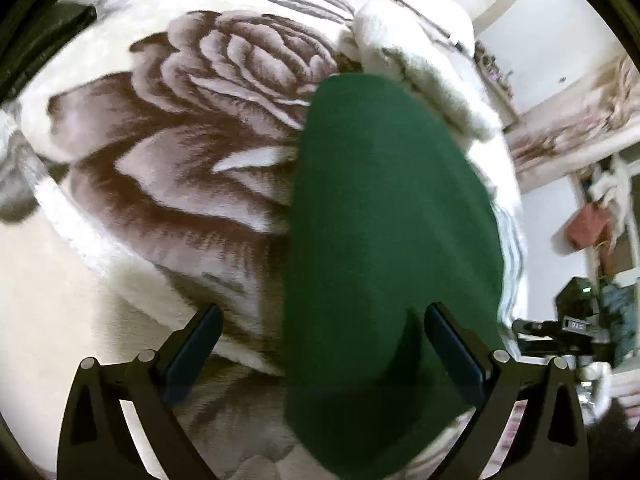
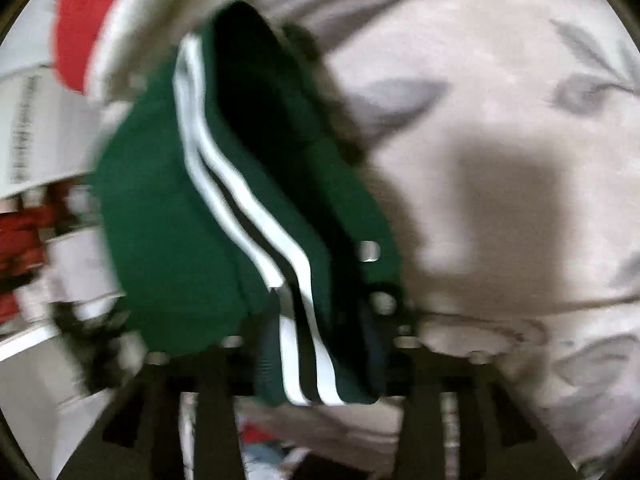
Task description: Fold large clothes
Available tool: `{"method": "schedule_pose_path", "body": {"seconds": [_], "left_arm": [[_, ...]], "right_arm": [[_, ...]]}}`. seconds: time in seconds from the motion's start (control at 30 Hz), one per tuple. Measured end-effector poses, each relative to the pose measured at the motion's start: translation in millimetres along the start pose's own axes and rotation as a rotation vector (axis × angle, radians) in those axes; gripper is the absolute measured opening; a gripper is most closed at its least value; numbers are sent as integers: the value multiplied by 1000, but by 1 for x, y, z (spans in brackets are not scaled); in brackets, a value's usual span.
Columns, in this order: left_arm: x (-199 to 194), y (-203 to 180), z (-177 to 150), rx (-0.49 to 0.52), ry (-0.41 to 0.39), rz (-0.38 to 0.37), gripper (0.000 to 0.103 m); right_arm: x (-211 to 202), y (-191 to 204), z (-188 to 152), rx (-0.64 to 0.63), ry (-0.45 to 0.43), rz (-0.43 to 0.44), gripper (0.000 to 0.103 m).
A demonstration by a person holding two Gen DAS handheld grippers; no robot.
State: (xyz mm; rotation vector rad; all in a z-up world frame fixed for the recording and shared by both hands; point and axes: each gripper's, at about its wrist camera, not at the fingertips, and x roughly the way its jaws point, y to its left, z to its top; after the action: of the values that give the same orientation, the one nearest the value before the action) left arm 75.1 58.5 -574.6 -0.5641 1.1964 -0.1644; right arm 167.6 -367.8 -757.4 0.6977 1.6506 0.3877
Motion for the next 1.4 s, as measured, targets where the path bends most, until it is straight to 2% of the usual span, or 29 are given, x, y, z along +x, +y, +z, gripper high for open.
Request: {"method": "schedule_pose_path", "body": {"seconds": [0.03, 0.07, 0.13, 0.17, 0.23, 0.3, 0.37, 0.47, 0.53, 0.57, 0.6, 0.63, 0.67, 0.7, 0.77, 0.8, 0.87, 0.97, 1.2, 1.4], "left_arm": [[2, 2, 0, -14, 2, -34, 103], [4, 3, 0, -23, 3, -51, 103], [14, 5, 1, -32, 17, -74, 103], [20, 6, 3, -36, 31, -80, 103], [34, 9, 5, -50, 66, -82, 103], [45, 13, 7, -73, 91, -119, 103], [57, 20, 10, -104, 116, -187, 103], [69, 31, 18, -132, 139, -279, 102], [74, 35, 22, -145, 133, -355, 93], [75, 35, 25, -139, 130, -393, 79], [75, 33, 27, -128, 131, -398, 78], [75, 31, 27, -112, 132, -402, 78], [74, 29, 27, -93, 135, -406, 78], [72, 26, 26, -79, 135, -413, 77], [67, 24, 25, -79, 129, -432, 74], [64, 25, 25, -85, 124, -442, 72], [58, 23, 28, -95, 115, -466, 72], [49, 12, 35, -71, 105, -485, 72], [22, -21, 49, 3, 93, -506, 72], [-14, -63, 75, 67, 27, -540, 72]], "right_arm": [[-5, -1, 3, -22, -10, 11, 89], [-8, -2, 7, -61, -30, -5, 89], [2, -12, 21, -103, -11, 51, 89], [15, -20, 30, -78, 11, 95, 89], [45, -35, 47, -45, 82, 237, 91], [59, -41, 51, -22, 121, 324, 95], [68, -39, 55, -39, 150, 359, 102], [80, -34, 69, -37, 186, 435, 102], [84, -27, 76, -38, 213, 498, 101], [86, -20, 79, -51, 222, 512, 101], [89, -14, 83, -64, 227, 502, 101], [93, -9, 86, -63, 232, 497, 96], [96, -5, 89, -55, 233, 483, 82], [98, -2, 90, -54, 232, 463, 76], [95, 1, 90, -54, 221, 454, 55], [91, 2, 88, -45, 208, 468, 53], [78, 6, 83, -51, 177, 468, 42], [52, 14, 71, -61, 119, 485, 37], [-3, 37, 53, -105, 46, 496, 36], [-75, 75, 47, -196, -15, 500, 36]]}}
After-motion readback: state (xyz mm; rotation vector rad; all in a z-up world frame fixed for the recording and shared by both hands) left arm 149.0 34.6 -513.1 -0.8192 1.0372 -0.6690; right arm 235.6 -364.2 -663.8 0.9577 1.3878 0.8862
